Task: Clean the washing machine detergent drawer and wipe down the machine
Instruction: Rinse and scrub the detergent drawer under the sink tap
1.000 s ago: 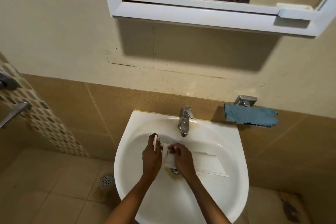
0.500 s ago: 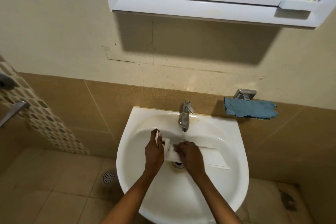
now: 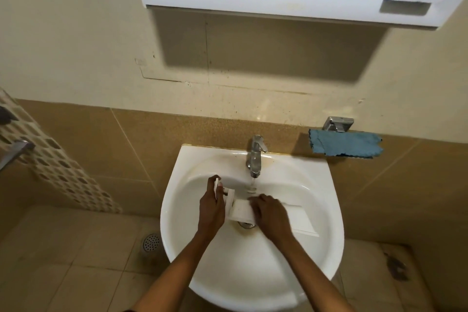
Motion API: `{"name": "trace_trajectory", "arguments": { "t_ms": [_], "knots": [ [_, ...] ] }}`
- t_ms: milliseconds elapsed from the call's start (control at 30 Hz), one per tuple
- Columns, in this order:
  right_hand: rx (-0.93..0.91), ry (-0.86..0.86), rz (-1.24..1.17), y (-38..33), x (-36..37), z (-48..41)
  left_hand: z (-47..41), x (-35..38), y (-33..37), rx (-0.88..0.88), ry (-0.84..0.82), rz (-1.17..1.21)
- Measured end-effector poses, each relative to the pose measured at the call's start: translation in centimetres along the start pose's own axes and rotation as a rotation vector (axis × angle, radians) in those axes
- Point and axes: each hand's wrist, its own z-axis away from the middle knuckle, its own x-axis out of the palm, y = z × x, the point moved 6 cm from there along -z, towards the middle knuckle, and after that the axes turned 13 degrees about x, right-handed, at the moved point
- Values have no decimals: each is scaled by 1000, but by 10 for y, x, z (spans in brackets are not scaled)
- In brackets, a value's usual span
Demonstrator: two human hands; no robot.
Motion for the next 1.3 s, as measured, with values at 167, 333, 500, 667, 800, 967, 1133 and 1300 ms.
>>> {"name": "trace_trajectory", "arguments": {
  "t_ms": [167,333,500,667,800,967,1133,1300],
  "knots": [
    [284,109,71,35,-17,5,2,1,3,-10,-10,8],
    [89,167,109,-19,-2,7,-2,0,-6,-200,-127,162],
    [-206,171,54,-7,11,33,7,4,-29,-705,-367,326],
    [-19,132,-116,-2,4,32,8,10,-39,-662,-470,212],
    [541,-90,-802,23,4,13,4,7,-52,-586,-502,45],
    [687,-177,-926,41,8,-1,3,11,-50,-567,-531,-22],
    [989,-413,-1429,49,32,-16,9,15,-57,-571,-484,-107],
    [1191,-563,-1861,30,46,-40,17,11,-55,-479,-335,-194]
  ]
}}
